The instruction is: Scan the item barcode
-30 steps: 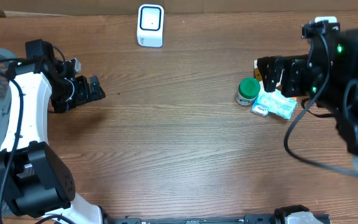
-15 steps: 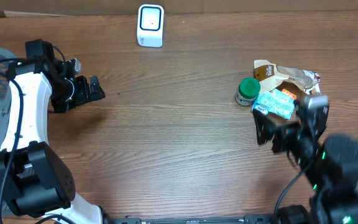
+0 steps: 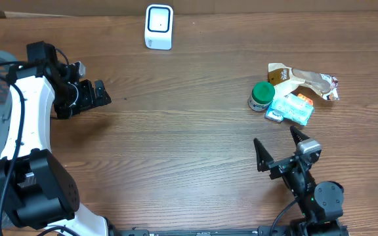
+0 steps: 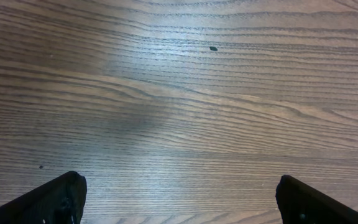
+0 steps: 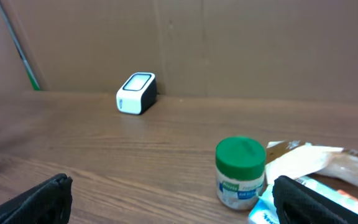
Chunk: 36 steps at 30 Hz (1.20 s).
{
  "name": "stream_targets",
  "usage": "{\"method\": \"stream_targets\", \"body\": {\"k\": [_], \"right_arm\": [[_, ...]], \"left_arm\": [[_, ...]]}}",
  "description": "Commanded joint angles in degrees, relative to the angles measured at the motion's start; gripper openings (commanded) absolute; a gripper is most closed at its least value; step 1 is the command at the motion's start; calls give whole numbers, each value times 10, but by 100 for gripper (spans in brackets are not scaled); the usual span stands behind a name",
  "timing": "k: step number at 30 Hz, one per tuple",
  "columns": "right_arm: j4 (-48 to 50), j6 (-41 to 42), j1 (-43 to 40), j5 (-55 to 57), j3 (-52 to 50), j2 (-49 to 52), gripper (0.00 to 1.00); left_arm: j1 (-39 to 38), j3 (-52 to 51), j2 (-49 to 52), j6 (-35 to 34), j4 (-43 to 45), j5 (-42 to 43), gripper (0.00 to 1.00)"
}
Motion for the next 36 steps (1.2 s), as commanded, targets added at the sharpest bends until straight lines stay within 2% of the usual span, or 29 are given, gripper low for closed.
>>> {"method": "stream_targets", "body": {"k": [1,36], "right_arm": [[-7,0,1,-6,-17,-26,100],[-8,0,1,-8,-17,-49,100]], "left_arm": [[-4,11,-9,4,1,1,100],[-4,10,-12,4,2,1,100]]}}
